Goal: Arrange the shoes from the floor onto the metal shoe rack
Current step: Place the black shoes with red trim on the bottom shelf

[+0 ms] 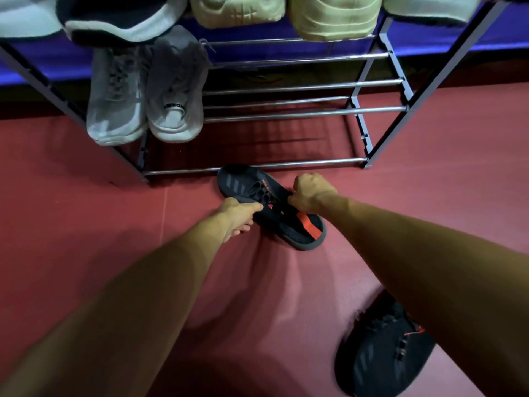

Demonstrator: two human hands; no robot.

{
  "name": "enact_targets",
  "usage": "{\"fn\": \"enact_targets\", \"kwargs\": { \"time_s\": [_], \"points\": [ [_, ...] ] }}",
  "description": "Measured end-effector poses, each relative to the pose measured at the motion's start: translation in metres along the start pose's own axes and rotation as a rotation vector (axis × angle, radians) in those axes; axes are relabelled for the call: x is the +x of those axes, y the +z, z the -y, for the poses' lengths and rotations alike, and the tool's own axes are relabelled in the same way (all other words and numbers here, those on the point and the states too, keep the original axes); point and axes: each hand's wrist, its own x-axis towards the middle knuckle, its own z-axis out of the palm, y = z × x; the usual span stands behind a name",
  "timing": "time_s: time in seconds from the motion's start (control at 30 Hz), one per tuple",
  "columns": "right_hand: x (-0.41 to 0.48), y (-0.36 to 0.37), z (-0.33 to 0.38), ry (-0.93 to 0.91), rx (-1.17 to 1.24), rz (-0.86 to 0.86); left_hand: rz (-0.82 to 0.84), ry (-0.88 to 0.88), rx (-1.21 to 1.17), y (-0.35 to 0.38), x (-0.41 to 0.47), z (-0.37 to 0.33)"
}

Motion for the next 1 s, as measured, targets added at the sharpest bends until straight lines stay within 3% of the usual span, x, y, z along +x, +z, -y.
{"fn": "enact_targets", "kwargs": {
  "time_s": [0.57, 0.87, 1.0],
  "points": [
    [-0.051, -0.023, -0.025, -0.08, -0.105, 0.189, 0.074, 0.014, 0.096, 0.01, -0.043, -0.003],
    [-0.092, -0.038, -0.02, -0.116, -0.103, 0.144, 0.069, 0.138, 0.147, -0.01, -0.088, -0.002],
    [-0.105, -0.034, -0.021, -0.094, 0.022, 0.031, 0.035, 0.203, 0.169, -0.018, -0.099, 0.007]
  ]
}}
